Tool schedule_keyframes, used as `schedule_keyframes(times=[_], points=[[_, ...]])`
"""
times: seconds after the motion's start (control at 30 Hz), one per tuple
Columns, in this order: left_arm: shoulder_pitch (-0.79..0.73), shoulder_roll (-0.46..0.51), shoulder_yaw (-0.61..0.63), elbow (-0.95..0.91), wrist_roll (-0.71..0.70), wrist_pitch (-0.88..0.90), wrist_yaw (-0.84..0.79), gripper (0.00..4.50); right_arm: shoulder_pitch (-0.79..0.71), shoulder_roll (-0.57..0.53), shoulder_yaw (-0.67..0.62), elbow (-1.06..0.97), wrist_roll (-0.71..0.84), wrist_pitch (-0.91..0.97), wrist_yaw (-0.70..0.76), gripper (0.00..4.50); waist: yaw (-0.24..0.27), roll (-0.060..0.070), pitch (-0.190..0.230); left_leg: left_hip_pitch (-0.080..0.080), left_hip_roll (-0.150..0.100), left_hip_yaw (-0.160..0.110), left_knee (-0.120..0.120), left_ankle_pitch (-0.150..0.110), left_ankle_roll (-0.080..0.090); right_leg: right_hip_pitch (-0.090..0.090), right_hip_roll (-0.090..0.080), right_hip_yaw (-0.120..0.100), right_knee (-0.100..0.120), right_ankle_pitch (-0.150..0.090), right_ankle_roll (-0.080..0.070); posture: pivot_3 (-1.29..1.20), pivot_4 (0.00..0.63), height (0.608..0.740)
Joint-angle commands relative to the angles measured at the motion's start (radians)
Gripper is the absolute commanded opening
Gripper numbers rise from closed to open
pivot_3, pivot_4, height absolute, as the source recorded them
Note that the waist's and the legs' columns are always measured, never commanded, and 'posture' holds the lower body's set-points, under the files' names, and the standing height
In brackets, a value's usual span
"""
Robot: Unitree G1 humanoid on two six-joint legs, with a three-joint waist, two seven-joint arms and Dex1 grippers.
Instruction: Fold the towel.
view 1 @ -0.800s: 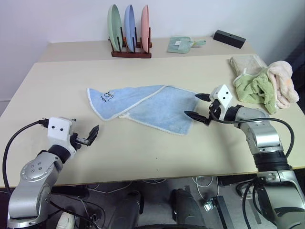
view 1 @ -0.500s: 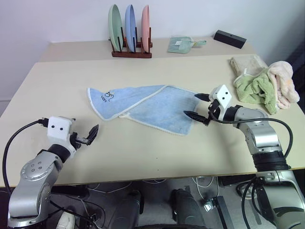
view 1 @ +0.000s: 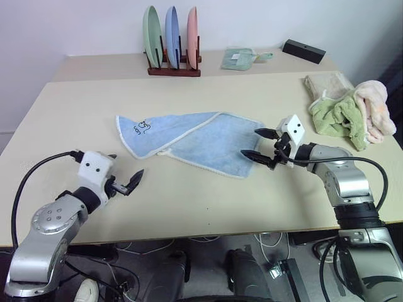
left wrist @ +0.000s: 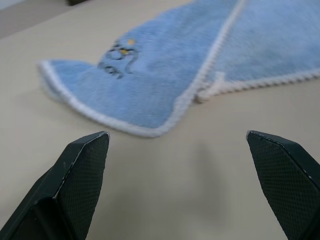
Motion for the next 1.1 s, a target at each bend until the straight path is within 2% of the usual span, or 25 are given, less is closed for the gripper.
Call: schedule_keyframes(times=[0.03, 0.2, 0.57, 0.67, 0.9, 1.1], points=[[-0.048, 0.048, -0.042, 0.072, 0.104, -0.008, 0.023, 4.5, 0.007, -0.004, -0.033, -0.065, 0.015, 0.012, -0.035, 4.5, 0.0, 0.001, 0.0, 0.0, 0.0, 0.0, 0.0, 0.0, 0.0, 0.0, 0.0, 0.0, 0.0, 0.0, 0.0, 0.0, 0.15, 0.74], [-0.126, 0.05, -0.098, 0.183, 0.142, -0.053, -0.008, 4.5, 0.027, -0.007, -0.04, -0.102, 0.024, 0.025, -0.063, 4.5, 0.0, 0.001, 0.0, 0.0, 0.0, 0.001, -0.001, 0.0, 0.0, -0.001, 0.0, 0.0, 0.0, 0.0, 0.0, 0.0, 0.15, 0.74], [-0.438, -0.009, -0.308, 0.673, 0.29, -0.304, -0.083, 4.5, 0.047, -0.014, -0.039, -0.135, 0.01, 0.017, -0.11, 4.5, 0.005, 0.002, 0.0, 0.0, 0.0, 0.001, 0.0, 0.0, 0.0, -0.001, 0.0, 0.0, 0.001, 0.0, 0.0, 0.0, 0.15, 0.74], [-0.476, -0.03, -0.3, 0.737, 0.292, -0.337, -0.081, 3.63, 0.051, -0.022, -0.045, -0.137, 0.012, 0.015, -0.113, 4.5, 0.002, 0.003, -0.001, 0.0, 0.0, 0.001, 0.0, 0.0, 0.0, -0.001, 0.0, 0.0, 0.001, 0.0, 0.0, 0.0, 0.15, 0.74], [-0.479, -0.042, -0.287, 0.768, 0.294, -0.369, -0.075, 0.15, 0.06, -0.029, -0.048, -0.143, 0.013, 0.013, -0.117, 4.5, -0.005, 0.003, -0.001, 0.0, 0.0, 0.001, 0.0, 0.0, 0.0, -0.002, 0.0, 0.0, 0.002, 0.0, 0.0, 0.0, 0.15, 0.74], [-0.426, -0.032, -0.221, 0.656, 0.261, -0.351, -0.071, 0.07, 0.02, -0.048, -0.013, -0.133, -0.034, -0.027, -0.108, 4.5, -0.006, 0.002, -0.001, 0.0, 0.0, 0.001, 0.0, 0.0, 0.0, -0.003, 0.0, 0.001, 0.002, 0.0, 0.0, 0.0, 0.15, 0.74]])
